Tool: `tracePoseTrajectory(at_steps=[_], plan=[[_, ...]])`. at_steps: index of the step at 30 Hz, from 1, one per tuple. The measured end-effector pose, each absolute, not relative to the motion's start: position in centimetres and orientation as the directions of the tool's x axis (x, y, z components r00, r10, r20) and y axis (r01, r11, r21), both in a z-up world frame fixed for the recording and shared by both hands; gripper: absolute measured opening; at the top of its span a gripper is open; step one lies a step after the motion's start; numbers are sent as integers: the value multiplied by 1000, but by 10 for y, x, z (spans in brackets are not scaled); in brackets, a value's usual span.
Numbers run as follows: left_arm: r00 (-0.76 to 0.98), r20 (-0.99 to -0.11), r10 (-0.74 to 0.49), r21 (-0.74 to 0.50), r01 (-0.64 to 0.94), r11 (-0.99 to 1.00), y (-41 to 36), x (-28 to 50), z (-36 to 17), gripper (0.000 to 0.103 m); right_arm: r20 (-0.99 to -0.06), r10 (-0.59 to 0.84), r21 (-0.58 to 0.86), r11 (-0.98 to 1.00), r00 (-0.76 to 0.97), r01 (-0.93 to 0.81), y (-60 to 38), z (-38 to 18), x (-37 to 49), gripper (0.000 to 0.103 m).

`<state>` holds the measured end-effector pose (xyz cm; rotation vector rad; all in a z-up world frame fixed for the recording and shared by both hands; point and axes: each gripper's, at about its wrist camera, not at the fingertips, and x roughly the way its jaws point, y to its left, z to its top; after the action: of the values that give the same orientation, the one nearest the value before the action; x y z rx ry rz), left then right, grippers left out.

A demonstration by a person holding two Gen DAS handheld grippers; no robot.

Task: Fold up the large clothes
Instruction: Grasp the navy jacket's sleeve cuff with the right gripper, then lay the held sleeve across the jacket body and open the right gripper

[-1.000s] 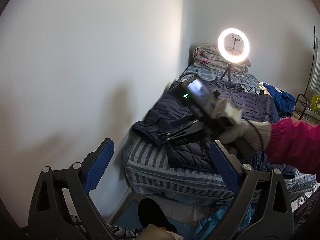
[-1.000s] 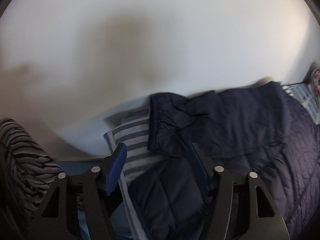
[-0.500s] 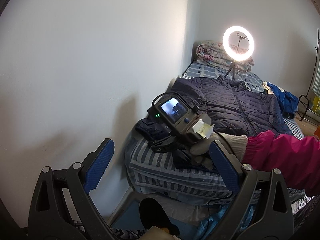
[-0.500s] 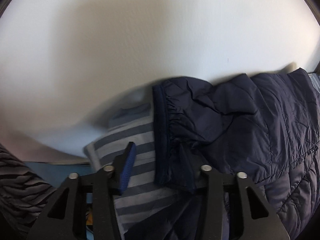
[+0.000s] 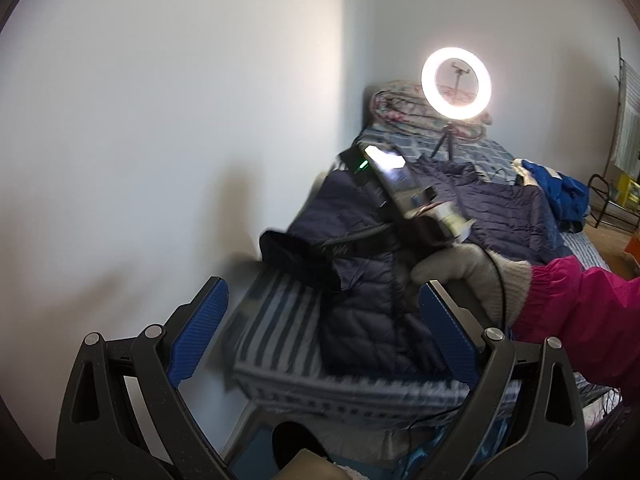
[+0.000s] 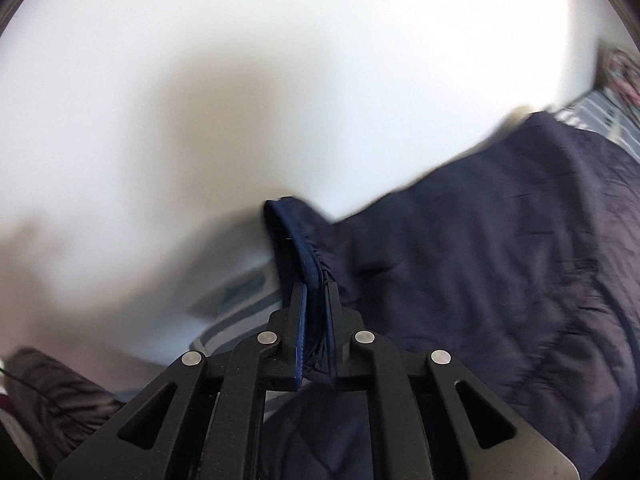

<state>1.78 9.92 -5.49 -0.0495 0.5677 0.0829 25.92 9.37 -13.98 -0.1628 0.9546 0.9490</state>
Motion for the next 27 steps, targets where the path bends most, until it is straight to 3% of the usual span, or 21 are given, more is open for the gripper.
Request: tracePoseTrajectory(at_steps=[10, 23, 27], plan=[[816, -578, -21, -26, 7, 1000, 45, 108, -35, 98, -666, 620, 366, 757, 415, -542, -53, -78, 319, 7], [754, -649, -98, -93, 49, 994, 7, 180, -67, 98, -652, 455, 335, 890, 606, -309, -185, -96, 362, 7], [762, -641, -90, -58, 69, 996, -6, 186, -66, 98, -666, 375, 306, 926, 646, -222, -222, -117, 383, 7]])
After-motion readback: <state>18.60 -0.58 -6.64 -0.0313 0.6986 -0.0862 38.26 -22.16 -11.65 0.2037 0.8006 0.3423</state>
